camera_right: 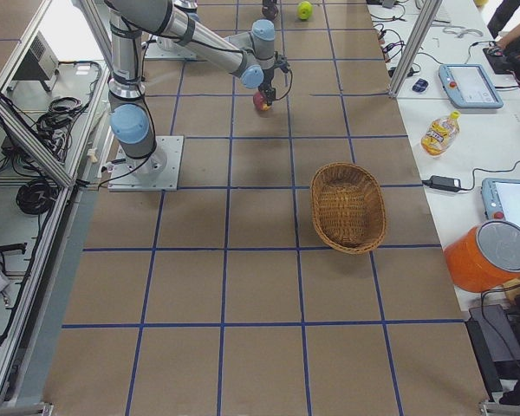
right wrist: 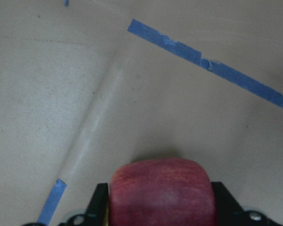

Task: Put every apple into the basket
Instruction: 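Grasp the red apple with the right gripper while the left grasps the purple apple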

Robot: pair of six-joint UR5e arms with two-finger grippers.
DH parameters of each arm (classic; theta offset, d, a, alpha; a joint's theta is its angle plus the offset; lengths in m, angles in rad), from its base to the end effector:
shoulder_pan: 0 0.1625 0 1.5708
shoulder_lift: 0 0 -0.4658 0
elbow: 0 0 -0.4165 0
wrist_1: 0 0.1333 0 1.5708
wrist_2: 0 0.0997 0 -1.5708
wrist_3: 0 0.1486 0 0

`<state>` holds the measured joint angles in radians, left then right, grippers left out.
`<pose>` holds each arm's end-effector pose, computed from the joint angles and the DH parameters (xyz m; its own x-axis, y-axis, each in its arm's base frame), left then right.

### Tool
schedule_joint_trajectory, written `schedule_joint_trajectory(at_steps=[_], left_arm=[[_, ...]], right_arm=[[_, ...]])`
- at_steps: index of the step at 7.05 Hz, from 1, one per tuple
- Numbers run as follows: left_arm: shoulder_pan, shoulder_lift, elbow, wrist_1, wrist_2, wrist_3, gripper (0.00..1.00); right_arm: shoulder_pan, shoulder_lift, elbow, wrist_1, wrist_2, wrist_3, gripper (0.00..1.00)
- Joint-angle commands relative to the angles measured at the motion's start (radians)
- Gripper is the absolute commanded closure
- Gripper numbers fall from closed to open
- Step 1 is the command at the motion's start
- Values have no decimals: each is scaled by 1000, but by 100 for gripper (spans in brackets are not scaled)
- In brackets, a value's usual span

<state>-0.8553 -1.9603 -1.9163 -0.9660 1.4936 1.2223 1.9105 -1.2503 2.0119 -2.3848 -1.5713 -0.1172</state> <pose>0.2617 -0.5218 0.1543 -0.8661 0.4775 0.1482 0.4790 0.8774 -0.0275 0.3107 -0.4794 0.1740 -0.8975 -0.4410 0.0066 -0.4407 0.8961 -0.0520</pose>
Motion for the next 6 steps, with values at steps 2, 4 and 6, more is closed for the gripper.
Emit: schedule_joint_trajectory(at_steps=[2, 4, 6], left_arm=[[-13, 27, 29, -20, 26, -76, 90], [-81, 93, 139, -255, 37, -223, 94], [-300, 180, 185, -417, -62, -538, 94]], right_arm=[[-104, -55, -71, 83, -3, -3, 61], [-331, -113, -323, 516, 10, 7, 61], [-505, -56, -506, 550, -6, -25, 62]])
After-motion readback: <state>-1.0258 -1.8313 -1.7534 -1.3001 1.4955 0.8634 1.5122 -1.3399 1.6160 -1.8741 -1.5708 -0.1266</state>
